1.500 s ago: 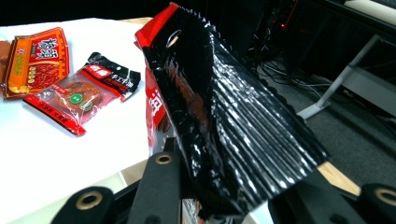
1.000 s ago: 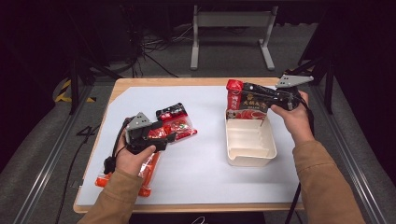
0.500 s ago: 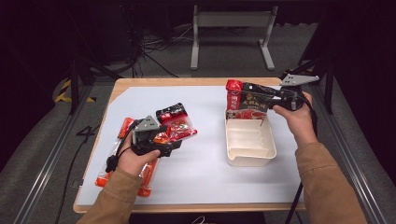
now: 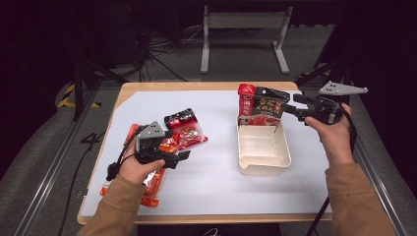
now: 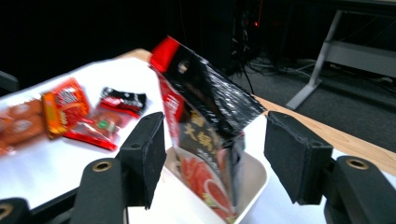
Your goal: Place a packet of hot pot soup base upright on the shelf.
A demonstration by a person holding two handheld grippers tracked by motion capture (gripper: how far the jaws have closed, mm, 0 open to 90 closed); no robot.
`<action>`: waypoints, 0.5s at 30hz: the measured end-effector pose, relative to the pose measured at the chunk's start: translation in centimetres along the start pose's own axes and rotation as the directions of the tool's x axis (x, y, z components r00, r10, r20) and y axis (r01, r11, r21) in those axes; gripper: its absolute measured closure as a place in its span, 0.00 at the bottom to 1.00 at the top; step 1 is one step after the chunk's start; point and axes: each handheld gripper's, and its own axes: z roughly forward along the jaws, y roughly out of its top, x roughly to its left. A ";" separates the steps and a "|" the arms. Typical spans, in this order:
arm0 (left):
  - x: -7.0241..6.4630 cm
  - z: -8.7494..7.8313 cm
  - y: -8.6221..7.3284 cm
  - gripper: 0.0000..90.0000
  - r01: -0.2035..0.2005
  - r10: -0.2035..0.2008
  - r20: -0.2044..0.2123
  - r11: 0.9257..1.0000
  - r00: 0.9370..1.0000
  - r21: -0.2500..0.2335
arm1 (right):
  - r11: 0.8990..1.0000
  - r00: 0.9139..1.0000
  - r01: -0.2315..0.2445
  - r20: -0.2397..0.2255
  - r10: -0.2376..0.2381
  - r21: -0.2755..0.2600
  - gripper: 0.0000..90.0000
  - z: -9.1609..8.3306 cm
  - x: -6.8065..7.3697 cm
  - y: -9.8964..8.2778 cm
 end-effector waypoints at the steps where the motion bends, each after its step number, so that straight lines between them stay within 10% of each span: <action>1: 0.0 0.0 0.0 0.03 0.004 -0.004 -0.001 1.000 1.000 -0.001 | 1.000 1.000 -0.004 0.004 0.004 0.000 0.43 -0.5 0.4 0.0; 15: 0.1 -1.8 1.1 0.03 -0.071 0.072 0.006 0.994 0.997 -0.077 | 1.000 1.000 0.005 0.029 -0.005 0.000 0.42 -2.3 5.4 -1.8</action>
